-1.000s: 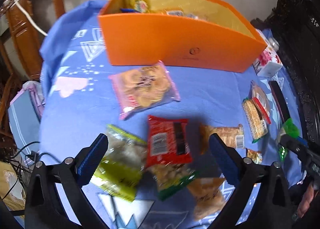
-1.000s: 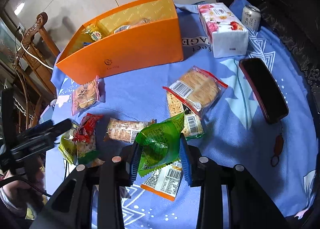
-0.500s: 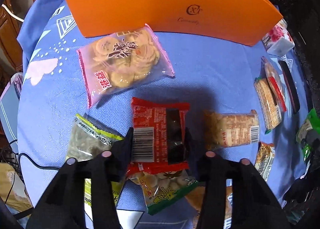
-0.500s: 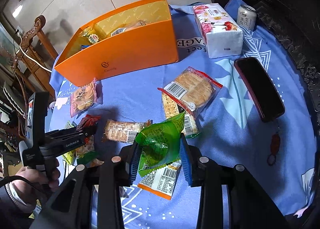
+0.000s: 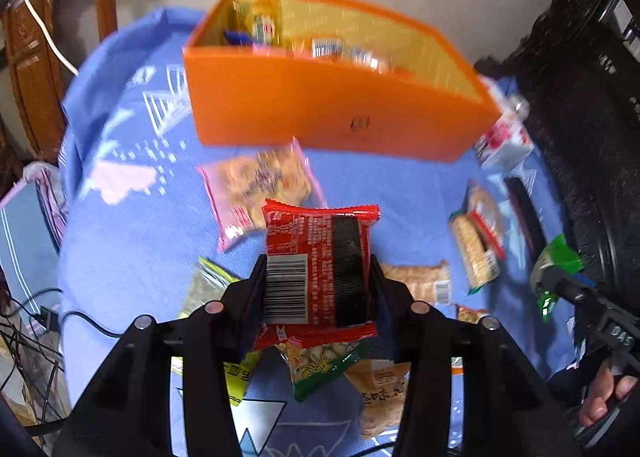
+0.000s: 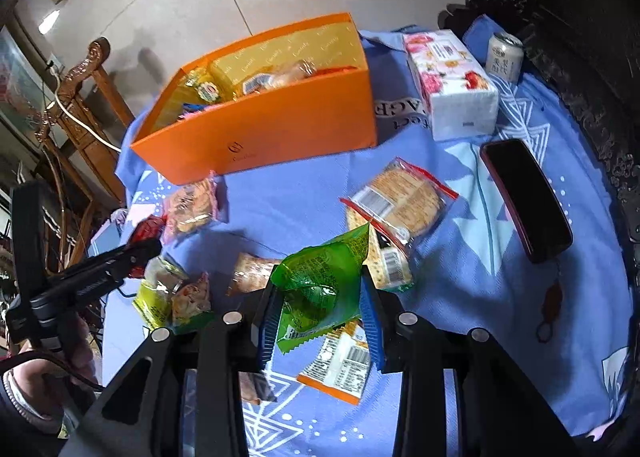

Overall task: Organize snacks
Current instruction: 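Grasp the green bag with the right gripper while the left grasps the red pack, then lower both packs into the orange box and open both grippers, then grasp the orange-edged cracker pack with the right gripper while the left grasps the green-yellow bag, then carry both packs into the orange box and open both grippers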

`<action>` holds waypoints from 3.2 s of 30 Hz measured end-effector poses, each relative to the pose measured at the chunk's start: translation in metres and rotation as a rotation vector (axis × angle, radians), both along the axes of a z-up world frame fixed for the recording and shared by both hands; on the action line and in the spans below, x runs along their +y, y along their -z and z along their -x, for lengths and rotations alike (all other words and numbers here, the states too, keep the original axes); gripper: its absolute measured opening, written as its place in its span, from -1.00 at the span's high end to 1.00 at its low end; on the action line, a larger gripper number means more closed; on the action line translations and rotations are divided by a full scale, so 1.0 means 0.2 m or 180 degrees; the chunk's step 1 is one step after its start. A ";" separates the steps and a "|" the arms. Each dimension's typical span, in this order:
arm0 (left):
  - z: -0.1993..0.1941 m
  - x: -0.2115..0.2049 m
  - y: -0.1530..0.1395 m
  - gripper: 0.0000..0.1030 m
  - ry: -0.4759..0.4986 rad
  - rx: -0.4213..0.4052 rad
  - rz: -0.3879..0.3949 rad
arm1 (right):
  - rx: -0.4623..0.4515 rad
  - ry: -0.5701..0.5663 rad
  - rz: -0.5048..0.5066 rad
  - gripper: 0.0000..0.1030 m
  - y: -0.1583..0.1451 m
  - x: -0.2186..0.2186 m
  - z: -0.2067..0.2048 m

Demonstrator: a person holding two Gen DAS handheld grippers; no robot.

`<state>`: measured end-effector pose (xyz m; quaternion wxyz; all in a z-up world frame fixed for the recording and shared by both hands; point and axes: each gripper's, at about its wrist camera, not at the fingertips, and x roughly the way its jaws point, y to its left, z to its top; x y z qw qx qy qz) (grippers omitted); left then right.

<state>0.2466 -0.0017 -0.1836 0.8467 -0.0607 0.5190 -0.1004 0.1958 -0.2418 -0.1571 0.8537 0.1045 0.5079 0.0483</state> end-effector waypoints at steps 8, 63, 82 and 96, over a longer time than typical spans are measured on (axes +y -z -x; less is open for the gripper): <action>-0.08 0.05 -0.32 0.11 -0.0045 -0.0438 0.0118 | -0.0351 -0.0119 -0.0050 0.29 -0.22 0.06 -0.11; 0.10 0.47 -0.14 -0.92 -0.0247 -0.0367 -0.0612 | 0.0652 0.0070 0.0673 0.16 0.59 0.12 0.10; 0.16 0.18 0.43 -0.92 0.1425 -0.0394 -0.0974 | 0.0720 0.0373 0.0594 0.26 0.48 0.04 0.25; 0.15 0.23 0.49 -0.26 0.1430 -0.0342 -0.0614 | 0.0612 0.0503 0.0582 0.26 0.38 0.04 0.26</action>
